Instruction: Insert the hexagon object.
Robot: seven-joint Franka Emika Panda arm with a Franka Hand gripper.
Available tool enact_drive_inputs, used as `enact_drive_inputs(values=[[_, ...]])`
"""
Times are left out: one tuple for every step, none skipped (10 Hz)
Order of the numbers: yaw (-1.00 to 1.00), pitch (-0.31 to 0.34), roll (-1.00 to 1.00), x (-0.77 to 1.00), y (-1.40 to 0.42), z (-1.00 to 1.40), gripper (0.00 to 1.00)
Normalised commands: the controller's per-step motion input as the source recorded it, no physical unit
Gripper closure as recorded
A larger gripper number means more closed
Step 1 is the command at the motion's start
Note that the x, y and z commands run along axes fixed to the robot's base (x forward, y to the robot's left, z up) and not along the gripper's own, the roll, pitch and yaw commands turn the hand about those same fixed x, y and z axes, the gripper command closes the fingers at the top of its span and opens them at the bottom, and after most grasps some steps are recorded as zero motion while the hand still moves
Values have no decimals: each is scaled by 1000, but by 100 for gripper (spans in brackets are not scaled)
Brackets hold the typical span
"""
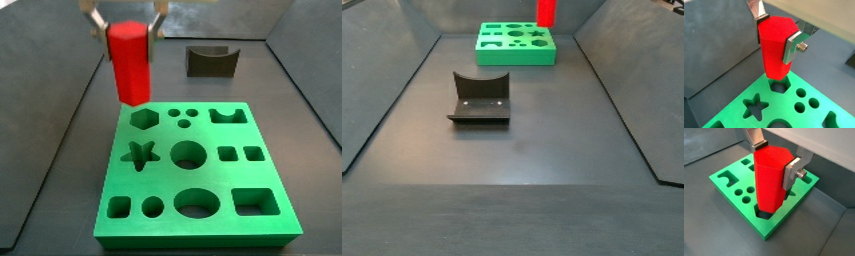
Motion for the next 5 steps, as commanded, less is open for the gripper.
enact_drive_inputs(values=[[0,-71,-136,46,0,-817,100],[-17,-36,-170,114,0,-694,100],[-29,-16,-151,171,0,-549,100],[-49,0,-77,291,0,-463,100],[-9,19,0,397,11,-443,100]])
